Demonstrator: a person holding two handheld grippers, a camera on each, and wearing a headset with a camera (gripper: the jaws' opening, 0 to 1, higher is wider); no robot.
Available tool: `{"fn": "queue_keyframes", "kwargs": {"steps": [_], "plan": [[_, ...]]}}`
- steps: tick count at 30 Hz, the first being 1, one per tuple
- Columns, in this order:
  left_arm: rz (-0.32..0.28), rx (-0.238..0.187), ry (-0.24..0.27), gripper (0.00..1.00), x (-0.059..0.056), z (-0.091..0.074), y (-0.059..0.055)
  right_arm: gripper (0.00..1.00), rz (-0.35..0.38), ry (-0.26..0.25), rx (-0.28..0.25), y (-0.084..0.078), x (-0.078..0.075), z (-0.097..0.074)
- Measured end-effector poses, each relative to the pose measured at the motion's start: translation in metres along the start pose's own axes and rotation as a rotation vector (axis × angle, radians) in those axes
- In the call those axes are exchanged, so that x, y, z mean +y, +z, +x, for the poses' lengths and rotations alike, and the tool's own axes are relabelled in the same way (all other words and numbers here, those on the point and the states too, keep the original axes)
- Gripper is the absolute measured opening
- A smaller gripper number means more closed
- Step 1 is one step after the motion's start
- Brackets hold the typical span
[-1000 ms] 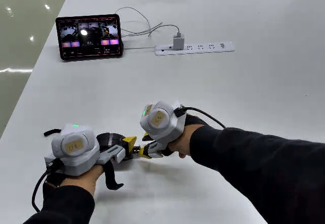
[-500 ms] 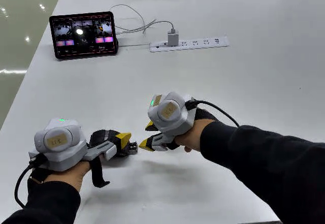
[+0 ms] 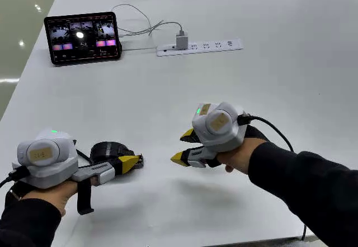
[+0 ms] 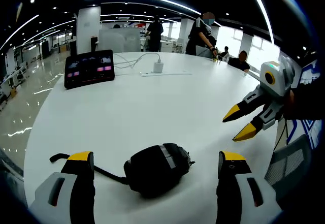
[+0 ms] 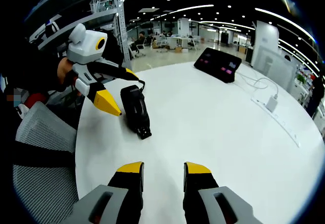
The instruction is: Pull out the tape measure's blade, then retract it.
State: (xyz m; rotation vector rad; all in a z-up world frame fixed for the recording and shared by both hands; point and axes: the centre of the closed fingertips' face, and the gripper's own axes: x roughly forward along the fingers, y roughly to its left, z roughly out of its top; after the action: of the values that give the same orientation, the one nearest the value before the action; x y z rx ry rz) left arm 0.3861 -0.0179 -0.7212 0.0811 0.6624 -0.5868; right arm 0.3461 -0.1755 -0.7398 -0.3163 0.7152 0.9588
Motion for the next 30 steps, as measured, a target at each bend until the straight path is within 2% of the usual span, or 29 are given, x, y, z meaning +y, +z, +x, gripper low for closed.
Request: {"fn": "queue_keyframes", "kwargs": {"steps": [2, 4, 6, 7, 8, 10, 12, 15, 16, 20, 23, 30], "plan": [[-0.013, 0.013, -0.018, 0.99, 0.001, -0.001, -0.002, 0.30, 0.006, -0.005, -0.001, -0.006, -0.002, -0.006], [0.003, 0.019, -0.027, 0.99, 0.001, -0.002, -0.003, 0.30, 0.021, -0.022, -0.005, -0.010, -0.005, -0.013], [0.080, 0.032, -0.055, 0.99, -0.001, -0.003, -0.005, 0.30, 0.029, -0.032, -0.010, -0.013, -0.007, -0.020], [0.114, 0.018, -0.066, 0.99, -0.003, -0.003, -0.004, 0.30, 0.029, -0.034, -0.011, -0.013, -0.007, -0.023], [0.135, 0.035, -0.061, 0.99, -0.002, -0.004, -0.007, 0.31, 0.030, -0.040, -0.015, -0.013, -0.007, -0.027], [0.124, 0.050, -0.100, 0.99, -0.008, -0.004, -0.010, 0.33, 0.035, -0.048, -0.024, -0.015, -0.009, -0.032], [0.162, 0.055, -0.104, 0.99, -0.007, -0.005, -0.012, 0.34, 0.042, -0.061, -0.031, -0.018, -0.011, -0.039], [0.149, 0.072, -0.122, 0.99, -0.010, -0.007, -0.015, 0.38, 0.080, -0.064, -0.042, -0.027, -0.014, -0.046], [0.142, 0.056, -0.138, 0.99, -0.012, -0.008, -0.012, 0.40, 0.078, -0.069, -0.037, -0.030, -0.014, -0.048], [0.129, 0.037, -0.154, 0.99, -0.012, -0.010, -0.009, 0.45, 0.075, -0.085, -0.026, -0.042, -0.019, -0.060], [0.084, 0.028, -0.175, 0.99, -0.010, -0.012, -0.008, 0.50, 0.076, -0.103, -0.021, -0.050, -0.024, -0.070], [0.081, 0.017, -0.203, 0.99, -0.006, -0.021, -0.002, 0.60, 0.104, -0.104, -0.020, -0.068, -0.029, -0.095]]}}
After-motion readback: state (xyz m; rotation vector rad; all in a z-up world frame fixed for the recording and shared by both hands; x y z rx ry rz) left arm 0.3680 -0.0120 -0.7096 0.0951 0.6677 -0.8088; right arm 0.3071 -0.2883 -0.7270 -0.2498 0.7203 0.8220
